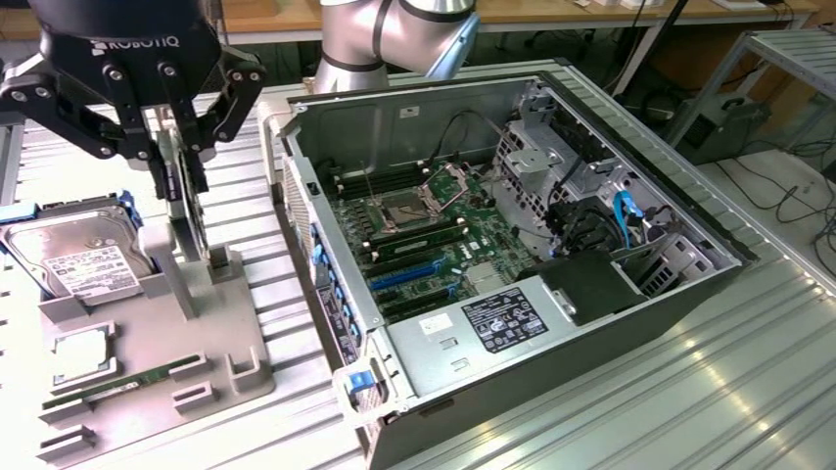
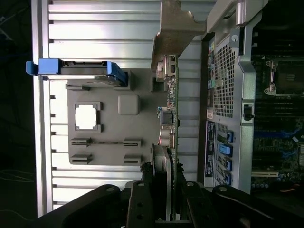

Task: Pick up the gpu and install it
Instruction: 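Pick up the gpu and move the gpu toward the slot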

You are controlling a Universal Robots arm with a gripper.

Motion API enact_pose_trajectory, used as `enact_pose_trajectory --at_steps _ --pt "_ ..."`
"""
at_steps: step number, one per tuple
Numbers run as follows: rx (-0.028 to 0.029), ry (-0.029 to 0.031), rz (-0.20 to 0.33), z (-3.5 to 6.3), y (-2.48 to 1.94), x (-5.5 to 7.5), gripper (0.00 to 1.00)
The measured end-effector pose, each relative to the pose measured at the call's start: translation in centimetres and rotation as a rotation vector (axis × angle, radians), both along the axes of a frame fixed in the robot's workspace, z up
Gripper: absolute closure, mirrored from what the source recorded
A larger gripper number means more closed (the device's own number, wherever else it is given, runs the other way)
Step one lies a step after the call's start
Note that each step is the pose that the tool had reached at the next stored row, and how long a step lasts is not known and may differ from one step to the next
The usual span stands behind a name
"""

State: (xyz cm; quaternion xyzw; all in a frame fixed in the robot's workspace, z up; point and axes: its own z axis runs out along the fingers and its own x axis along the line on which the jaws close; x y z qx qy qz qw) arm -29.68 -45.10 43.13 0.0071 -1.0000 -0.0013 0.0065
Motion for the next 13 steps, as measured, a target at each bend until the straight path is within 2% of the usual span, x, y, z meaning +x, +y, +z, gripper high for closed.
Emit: enact_pose_trajectory --at_steps 4,6,13 --pt "0.0000 0.0000 0.000 0.56 0.00 0.0 0.73" --pt "0.0000 0.0000 0.000 1.29 0.00 0.0 0.73" --pt "-0.0003 0.0004 0.000 1.35 0.00 0.2 0.73"
